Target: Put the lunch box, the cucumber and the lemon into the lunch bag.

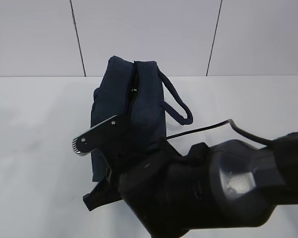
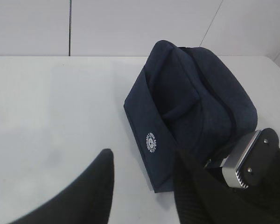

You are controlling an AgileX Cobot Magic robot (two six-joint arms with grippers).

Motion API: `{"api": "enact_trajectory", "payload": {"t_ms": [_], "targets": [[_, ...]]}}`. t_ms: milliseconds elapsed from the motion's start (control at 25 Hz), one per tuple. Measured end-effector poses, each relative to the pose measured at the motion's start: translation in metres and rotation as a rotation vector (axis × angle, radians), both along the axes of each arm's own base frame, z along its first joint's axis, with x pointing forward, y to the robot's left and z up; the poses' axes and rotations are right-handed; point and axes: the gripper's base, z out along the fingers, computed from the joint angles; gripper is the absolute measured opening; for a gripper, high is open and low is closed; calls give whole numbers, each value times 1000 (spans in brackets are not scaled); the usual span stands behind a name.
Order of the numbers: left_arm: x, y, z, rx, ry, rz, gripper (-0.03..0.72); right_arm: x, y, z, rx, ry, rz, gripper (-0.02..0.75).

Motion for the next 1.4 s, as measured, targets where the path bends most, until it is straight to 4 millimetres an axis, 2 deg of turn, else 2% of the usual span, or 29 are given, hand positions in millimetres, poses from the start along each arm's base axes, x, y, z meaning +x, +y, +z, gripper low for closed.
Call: {"api": "enact_trajectory", "payload": {"t_ms": [400, 1400], "targets": [[0, 0, 0, 0, 0, 0, 308, -1, -3, -1, -24, 21, -20, 8], [1, 1, 1, -3, -13, 8, 308, -1, -5, 20, -45, -33, 38, 8]]}}
